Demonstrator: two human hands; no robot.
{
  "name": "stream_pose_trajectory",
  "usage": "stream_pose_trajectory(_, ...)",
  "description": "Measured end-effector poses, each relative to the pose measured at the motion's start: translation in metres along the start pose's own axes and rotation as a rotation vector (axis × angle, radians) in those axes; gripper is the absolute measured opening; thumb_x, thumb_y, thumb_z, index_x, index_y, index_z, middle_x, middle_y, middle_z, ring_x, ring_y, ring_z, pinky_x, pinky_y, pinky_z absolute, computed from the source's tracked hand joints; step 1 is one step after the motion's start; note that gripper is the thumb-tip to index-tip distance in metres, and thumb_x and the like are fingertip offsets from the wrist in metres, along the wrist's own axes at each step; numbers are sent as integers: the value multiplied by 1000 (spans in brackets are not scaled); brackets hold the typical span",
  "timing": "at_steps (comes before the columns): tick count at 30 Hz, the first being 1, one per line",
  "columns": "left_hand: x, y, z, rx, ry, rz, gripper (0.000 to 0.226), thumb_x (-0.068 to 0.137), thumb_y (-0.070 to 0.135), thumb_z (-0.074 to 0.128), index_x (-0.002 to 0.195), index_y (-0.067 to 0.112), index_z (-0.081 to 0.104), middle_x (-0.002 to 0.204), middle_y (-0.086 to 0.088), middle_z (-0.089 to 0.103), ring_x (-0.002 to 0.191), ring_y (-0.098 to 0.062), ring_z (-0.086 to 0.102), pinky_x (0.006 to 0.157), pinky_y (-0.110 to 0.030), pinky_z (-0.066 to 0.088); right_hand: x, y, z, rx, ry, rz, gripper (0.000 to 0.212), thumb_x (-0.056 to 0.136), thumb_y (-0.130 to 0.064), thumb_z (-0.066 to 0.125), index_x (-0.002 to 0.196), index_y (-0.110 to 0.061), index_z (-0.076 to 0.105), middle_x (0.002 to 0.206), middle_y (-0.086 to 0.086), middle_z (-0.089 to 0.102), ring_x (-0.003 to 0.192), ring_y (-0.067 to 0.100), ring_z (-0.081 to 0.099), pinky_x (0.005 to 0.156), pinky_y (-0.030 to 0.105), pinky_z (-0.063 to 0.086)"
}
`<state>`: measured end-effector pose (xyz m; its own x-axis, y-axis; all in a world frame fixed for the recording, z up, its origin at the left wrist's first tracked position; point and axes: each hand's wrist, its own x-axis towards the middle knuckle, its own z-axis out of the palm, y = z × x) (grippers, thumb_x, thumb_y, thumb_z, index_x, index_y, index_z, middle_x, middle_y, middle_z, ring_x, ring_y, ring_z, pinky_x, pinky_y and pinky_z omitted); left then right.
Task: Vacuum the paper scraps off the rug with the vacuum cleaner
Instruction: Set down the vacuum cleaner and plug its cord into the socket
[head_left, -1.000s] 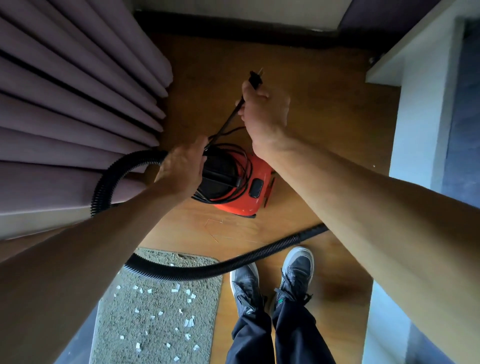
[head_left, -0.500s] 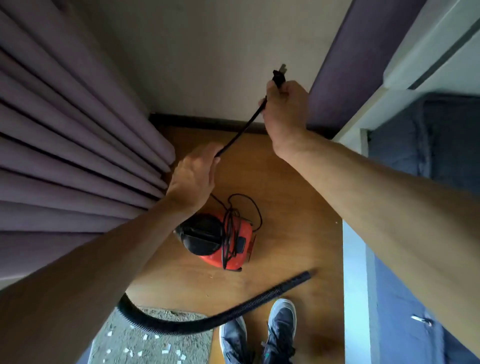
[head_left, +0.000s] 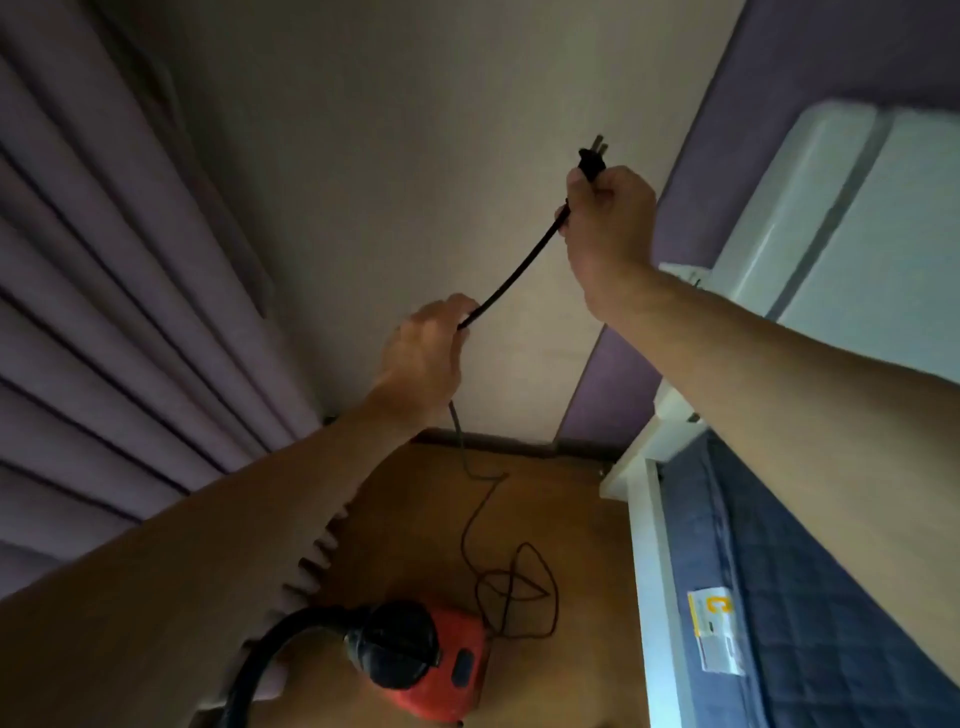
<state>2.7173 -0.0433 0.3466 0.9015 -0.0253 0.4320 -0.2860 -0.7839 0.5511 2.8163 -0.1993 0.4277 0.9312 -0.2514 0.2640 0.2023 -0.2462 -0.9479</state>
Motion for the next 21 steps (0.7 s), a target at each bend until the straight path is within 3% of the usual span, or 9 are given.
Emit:
stream_pose_trajectory(1,13,10,-11,-10,5,10,22,95,-1,53,114,4,62,89,-12,65,72,-19,58,60,-28,46,6,-23,-5,-6,3,-40,23,91,-29,55,72,-18,54,76,13,67,73,29,67,72,52,56)
stream_pose_trajectory(4,47,45,-46,3,13,63,24,96,2,54,118,5,61,90,-13,66,73,-17,57,62,-26,41,24,-89,-21,-24,-3,-157,19,96,-21,55,82,-9,56,76,13,67,63,16,63,69,44,57)
stream_pose_trajectory(9,95,106,-107,68,-45,165,27,100,10,50,126,7,52,101,-15,66,84,-31,63,74,-43,55,44,-189,-48,-66,24,-332,26,98,-20,55,74,-22,47,76,8,67,65,14,60,64,29,49)
stream_pose_trajectory(12,117,139,-136,50,-20,178,25,98,10,52,123,10,51,96,-13,65,82,-31,63,72,-42,54,50,-242,-65,-85,44,-400,25,97,-21,57,74,-24,47,74,6,66,68,19,63,66,35,51)
stream_pose_trajectory(15,133,168,-156,10,-9,194,25,95,7,56,119,11,54,95,-11,67,82,-29,63,72,-41,54,50,-277,-80,-75,71,-452,18,96,-21,58,80,-15,54,71,10,66,69,26,64,65,36,50)
stream_pose_trajectory(21,139,204,-159,-85,-1,198,21,93,5,59,113,12,56,86,-5,66,73,-22,61,68,-37,54,48,-295,-106,-61,154,-478,14,95,-26,60,84,-17,58,68,6,65,67,23,64,63,31,49)
